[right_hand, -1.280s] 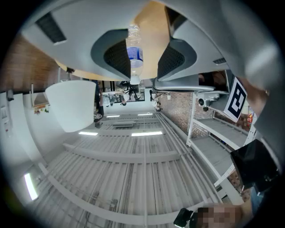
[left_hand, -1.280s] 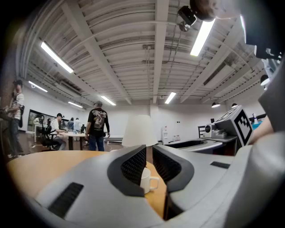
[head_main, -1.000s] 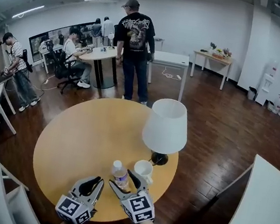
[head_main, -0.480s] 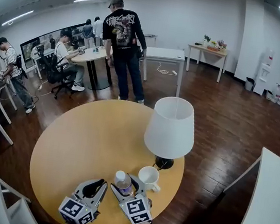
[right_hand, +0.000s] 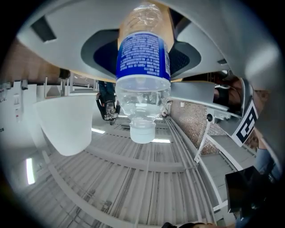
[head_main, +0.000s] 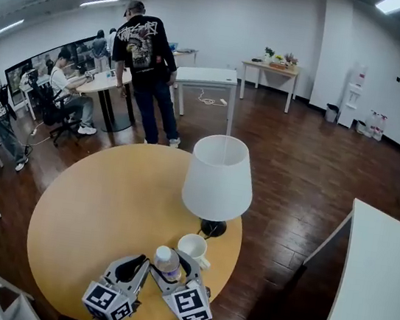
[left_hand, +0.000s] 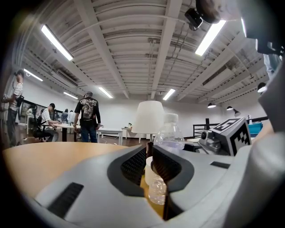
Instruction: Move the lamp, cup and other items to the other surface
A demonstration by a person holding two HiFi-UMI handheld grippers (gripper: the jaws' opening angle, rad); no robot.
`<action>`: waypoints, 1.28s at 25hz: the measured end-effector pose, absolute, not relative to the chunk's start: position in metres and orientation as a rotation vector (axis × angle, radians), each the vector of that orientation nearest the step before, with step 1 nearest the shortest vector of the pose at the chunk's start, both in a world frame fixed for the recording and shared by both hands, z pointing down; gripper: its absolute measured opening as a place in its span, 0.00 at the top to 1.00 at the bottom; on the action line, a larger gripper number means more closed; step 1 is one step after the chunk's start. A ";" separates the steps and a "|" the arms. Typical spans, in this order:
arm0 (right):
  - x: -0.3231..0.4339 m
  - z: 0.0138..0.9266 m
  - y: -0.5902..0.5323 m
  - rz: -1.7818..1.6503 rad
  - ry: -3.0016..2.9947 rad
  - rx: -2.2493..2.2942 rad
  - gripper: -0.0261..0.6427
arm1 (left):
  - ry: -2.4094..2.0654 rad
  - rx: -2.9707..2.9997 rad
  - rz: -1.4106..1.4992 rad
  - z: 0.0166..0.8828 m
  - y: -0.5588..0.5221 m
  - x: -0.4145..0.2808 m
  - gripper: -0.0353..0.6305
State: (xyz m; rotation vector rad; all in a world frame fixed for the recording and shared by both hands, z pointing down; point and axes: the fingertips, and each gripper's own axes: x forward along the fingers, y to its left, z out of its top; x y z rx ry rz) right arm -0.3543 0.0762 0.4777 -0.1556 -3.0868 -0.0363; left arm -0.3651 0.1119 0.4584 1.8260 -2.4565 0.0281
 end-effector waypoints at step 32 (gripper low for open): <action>0.184 0.481 -0.297 -0.046 -2.759 1.193 0.54 | -1.571 2.679 0.013 0.452 -0.279 0.105 0.91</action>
